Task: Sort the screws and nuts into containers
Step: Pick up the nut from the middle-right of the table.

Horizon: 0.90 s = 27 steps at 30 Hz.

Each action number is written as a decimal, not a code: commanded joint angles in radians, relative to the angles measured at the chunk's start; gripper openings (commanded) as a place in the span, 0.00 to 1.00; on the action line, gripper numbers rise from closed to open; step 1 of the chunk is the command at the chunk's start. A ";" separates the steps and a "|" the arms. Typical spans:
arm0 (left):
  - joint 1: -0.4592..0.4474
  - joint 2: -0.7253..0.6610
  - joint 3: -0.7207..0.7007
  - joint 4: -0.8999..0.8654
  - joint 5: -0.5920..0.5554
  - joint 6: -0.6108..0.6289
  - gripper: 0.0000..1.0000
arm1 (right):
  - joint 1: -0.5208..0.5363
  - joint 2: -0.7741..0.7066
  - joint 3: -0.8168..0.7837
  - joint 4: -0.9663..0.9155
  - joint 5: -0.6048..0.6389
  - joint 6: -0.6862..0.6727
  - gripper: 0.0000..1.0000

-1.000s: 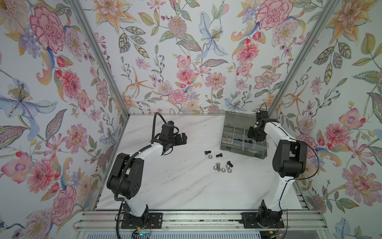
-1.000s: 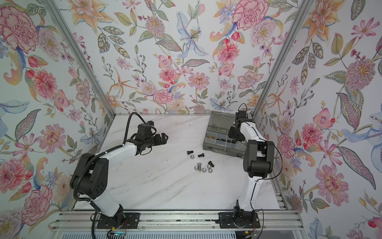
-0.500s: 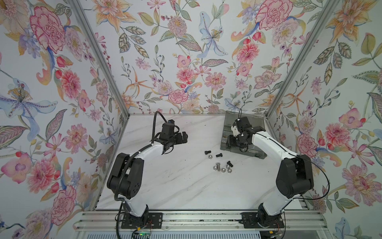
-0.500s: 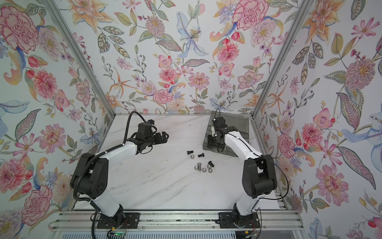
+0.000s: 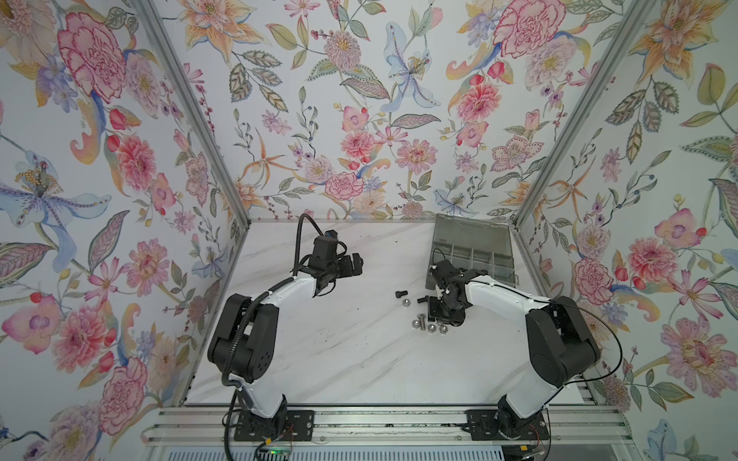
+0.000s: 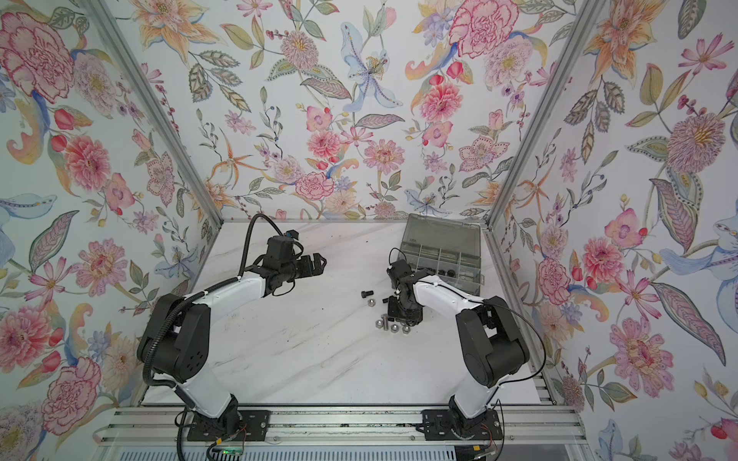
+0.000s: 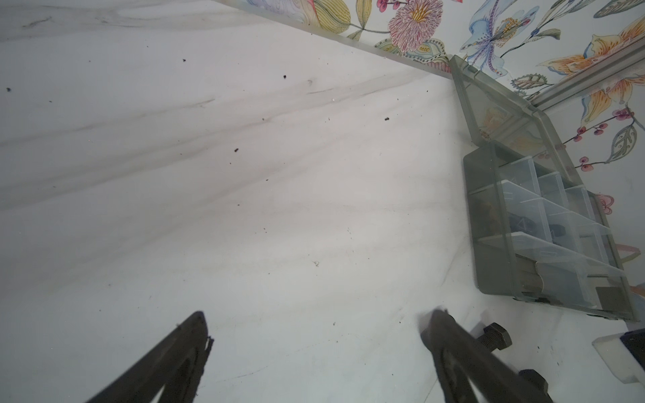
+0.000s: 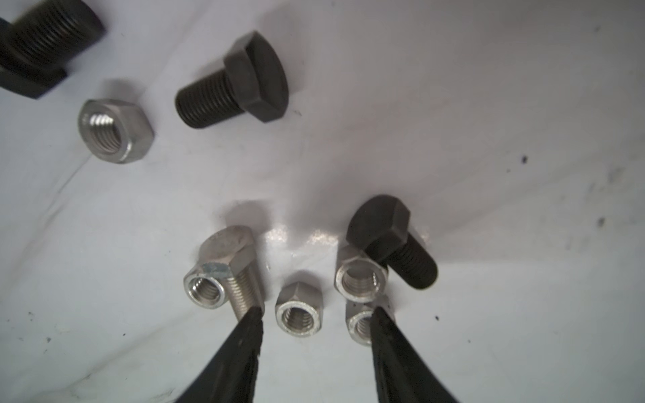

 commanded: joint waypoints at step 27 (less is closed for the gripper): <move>-0.008 0.021 0.004 0.015 0.015 -0.006 0.99 | -0.035 -0.026 -0.108 0.011 0.063 0.031 0.46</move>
